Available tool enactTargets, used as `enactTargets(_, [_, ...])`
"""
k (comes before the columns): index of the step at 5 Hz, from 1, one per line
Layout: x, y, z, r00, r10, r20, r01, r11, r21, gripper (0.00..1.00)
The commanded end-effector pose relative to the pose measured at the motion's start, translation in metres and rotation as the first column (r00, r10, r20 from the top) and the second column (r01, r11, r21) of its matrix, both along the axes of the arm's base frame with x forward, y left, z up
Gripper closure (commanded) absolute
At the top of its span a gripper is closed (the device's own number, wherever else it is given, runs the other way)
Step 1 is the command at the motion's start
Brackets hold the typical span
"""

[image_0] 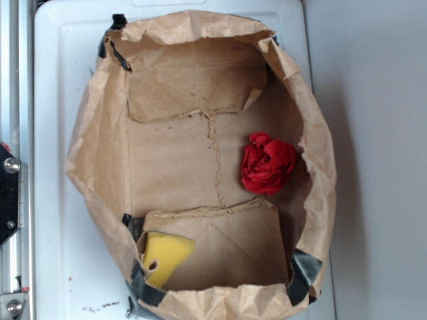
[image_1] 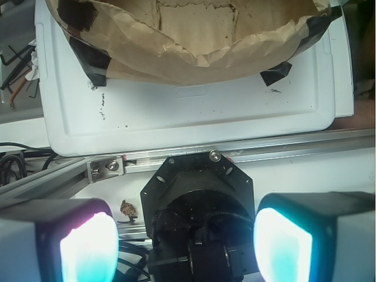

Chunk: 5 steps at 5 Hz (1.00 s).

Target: Grab the red paper.

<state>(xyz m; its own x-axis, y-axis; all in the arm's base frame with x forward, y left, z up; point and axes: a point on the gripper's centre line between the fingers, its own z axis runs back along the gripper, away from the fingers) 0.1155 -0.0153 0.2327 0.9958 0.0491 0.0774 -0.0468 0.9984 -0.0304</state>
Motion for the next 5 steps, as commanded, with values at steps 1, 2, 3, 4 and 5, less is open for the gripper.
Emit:
enactTargets(1, [0.0,0.0,0.0,1.0,0.0,0.0,0.0,1.0,0.0,0.0])
enactTargets(2, [0.022,-0.008,-0.003,0.998,0.023,0.06,-0.02,0.998,-0.053,0.0])
enactTargets(3, [0.035,-0.009,-0.015,0.993,0.036,0.112,-0.03,0.998,-0.06,0.0])
enactTargets(4, [0.043,-0.007,-0.025,0.988,0.026,0.155,-0.018,0.998,-0.052,0.0])
enactTargets(5, [0.065,0.0,-0.04,0.974,0.043,0.225,-0.032,0.998,-0.053,0.0])
